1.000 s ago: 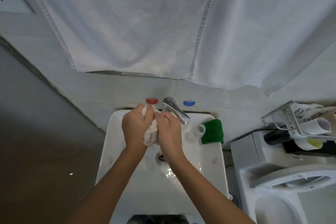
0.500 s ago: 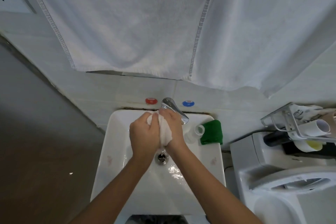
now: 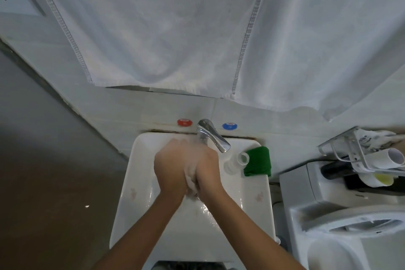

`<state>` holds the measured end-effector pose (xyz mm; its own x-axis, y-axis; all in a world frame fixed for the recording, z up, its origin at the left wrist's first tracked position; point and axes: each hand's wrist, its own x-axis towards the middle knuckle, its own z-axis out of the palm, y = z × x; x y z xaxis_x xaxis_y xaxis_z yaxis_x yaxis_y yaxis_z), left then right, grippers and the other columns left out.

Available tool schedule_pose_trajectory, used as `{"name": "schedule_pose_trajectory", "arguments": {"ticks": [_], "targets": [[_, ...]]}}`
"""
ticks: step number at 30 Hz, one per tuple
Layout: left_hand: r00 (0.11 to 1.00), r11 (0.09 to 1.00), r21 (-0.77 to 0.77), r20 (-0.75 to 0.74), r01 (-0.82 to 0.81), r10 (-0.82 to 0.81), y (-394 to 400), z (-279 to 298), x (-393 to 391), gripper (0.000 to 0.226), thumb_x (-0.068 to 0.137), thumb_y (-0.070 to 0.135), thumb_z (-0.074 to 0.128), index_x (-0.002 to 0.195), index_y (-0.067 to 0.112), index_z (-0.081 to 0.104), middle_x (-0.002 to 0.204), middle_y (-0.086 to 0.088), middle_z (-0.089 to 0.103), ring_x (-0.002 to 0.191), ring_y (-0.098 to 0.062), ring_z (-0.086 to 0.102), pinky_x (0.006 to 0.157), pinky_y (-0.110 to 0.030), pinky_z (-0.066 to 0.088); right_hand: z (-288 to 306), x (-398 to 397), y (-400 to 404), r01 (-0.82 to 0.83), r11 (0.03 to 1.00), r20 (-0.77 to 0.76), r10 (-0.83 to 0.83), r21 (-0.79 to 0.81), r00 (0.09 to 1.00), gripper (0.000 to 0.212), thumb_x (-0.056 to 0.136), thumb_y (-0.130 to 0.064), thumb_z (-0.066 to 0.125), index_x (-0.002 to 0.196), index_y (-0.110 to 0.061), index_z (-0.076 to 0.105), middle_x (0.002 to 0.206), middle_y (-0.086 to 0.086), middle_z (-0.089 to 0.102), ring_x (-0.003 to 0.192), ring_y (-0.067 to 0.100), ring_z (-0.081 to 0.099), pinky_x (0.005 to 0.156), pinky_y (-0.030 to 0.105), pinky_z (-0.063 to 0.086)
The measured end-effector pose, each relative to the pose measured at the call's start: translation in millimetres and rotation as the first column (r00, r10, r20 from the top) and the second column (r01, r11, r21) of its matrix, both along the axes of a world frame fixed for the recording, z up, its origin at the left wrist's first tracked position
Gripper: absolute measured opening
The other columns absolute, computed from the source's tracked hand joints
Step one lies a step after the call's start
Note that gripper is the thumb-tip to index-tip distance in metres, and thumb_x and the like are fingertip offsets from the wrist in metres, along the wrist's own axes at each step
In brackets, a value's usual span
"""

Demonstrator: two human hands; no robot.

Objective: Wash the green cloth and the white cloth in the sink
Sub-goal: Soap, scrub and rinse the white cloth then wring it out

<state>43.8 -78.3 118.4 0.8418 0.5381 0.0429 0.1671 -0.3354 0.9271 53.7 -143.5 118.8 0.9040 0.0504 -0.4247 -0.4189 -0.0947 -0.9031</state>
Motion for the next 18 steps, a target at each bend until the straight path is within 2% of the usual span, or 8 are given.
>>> {"name": "schedule_pose_trajectory", "arguments": {"ticks": [3, 5, 7, 9, 10, 11, 15, 18], "targets": [[0.999, 0.995, -0.089, 0.023, -0.036, 0.039, -12, -4, -14, 0.037, 0.092, 0.011, 0.053, 0.056, 0.011, 0.048, 0.052, 0.006, 0.04, 0.053, -0.013, 0.043, 0.048, -0.01, 0.035, -6, 6, -3, 0.043, 0.997, 0.053, -0.047, 0.062, 0.997, 0.025, 0.101, -0.013, 0.045, 0.079, -0.023, 0.055, 0.079, -0.01, 0.058, 0.066, -0.008, 0.059, 0.064, 0.006, 0.046], [1.0, 0.996, -0.092, 0.02, -0.012, 0.014, -3, -4, -6, 0.035, 0.092, 0.012, 0.053, 0.057, 0.01, 0.049, 0.051, 0.006, 0.04, 0.053, -0.012, 0.042, 0.048, -0.016, 0.035, -11, 3, -1, -0.007, 0.999, 0.036, 0.005, 0.044, 0.999, 0.027, 0.102, -0.013, 0.041, 0.08, -0.021, 0.055, 0.073, -0.008, 0.058, 0.067, -0.002, 0.059, 0.065, 0.01, 0.048], [0.999, 0.997, -0.069, -0.009, 0.037, -0.038, 8, -10, 1, 0.045, 0.091, 0.013, 0.054, 0.05, 0.02, 0.037, 0.044, 0.009, 0.037, 0.046, -0.006, 0.035, 0.047, -0.025, 0.033, -22, -8, 2, -0.052, 0.998, -0.063, 0.051, -0.021, 0.997, 0.033, 0.101, -0.011, 0.037, 0.075, -0.017, 0.055, 0.064, -0.006, 0.055, 0.065, 0.006, 0.056, 0.062, 0.018, 0.045], [0.998, 0.996, -0.093, -0.057, 0.007, -0.012, 10, -13, -2, 0.048, 0.091, 0.011, 0.056, 0.049, 0.022, 0.034, 0.043, 0.009, 0.037, 0.044, -0.006, 0.034, 0.048, -0.025, 0.033, -31, -12, 4, -0.051, 0.995, -0.167, 0.036, -0.086, 0.985, 0.034, 0.101, -0.009, 0.037, 0.072, -0.014, 0.057, 0.061, -0.005, 0.054, 0.065, 0.006, 0.054, 0.06, 0.015, 0.041], [0.998, 0.996, -0.093, -0.063, -0.006, 0.0, 8, -15, -6, 0.048, 0.091, 0.01, 0.056, 0.049, 0.021, 0.035, 0.044, 0.009, 0.038, 0.045, -0.008, 0.035, 0.049, -0.027, 0.033, -30, -10, 6, -0.04, 0.996, -0.216, 0.023, -0.076, 0.976, 0.031, 0.1, -0.007, 0.039, 0.077, -0.01, 0.059, 0.064, -0.004, 0.054, 0.067, 0.006, 0.054, 0.062, 0.013, 0.041], [0.997, 0.997, -0.081, -0.078, -0.006, -0.001, 6, -18, -12, 0.048, 0.091, 0.009, 0.057, 0.049, 0.02, 0.036, 0.046, 0.006, 0.04, 0.046, -0.01, 0.036, 0.05, -0.028, 0.033, -27, -6, 7, -0.01, 1.0, -0.258, 0.017, 0.028, 0.966, 0.026, 0.099, -0.006, 0.041, 0.081, -0.006, 0.061, 0.068, -0.001, 0.055, 0.071, 0.009, 0.055, 0.065, 0.012, 0.042], [0.996, 0.997, -0.046, -0.045, 0.069, -0.071, -6, -14, -26, 0.047, 0.093, 0.011, 0.056, 0.052, 0.023, 0.038, 0.048, 0.006, 0.043, 0.045, -0.006, 0.042, 0.048, -0.016, 0.033, -10, 7, 0, 0.181, 0.98, -0.079, -0.175, 0.082, 0.981, 0.022, 0.094, -0.017, 0.057, 0.074, -0.01, 0.056, 0.067, 0.007, 0.053, 0.068, 0.021, 0.052, 0.068, 0.033, 0.044], [0.996, 0.995, -0.05, -0.015, 0.082, -0.083, 13, -5, -17, 0.043, 0.091, 0.02, 0.061, 0.053, 0.021, 0.041, 0.046, 0.01, 0.041, 0.047, -0.002, 0.044, 0.047, -0.012, 0.033, 3, 6, -14, 0.126, 0.987, 0.009, -0.128, 0.103, 0.992, 0.033, 0.092, -0.032, 0.063, 0.075, -0.004, 0.057, 0.066, 0.008, 0.052, 0.062, 0.016, 0.052, 0.06, 0.031, 0.044]]}}
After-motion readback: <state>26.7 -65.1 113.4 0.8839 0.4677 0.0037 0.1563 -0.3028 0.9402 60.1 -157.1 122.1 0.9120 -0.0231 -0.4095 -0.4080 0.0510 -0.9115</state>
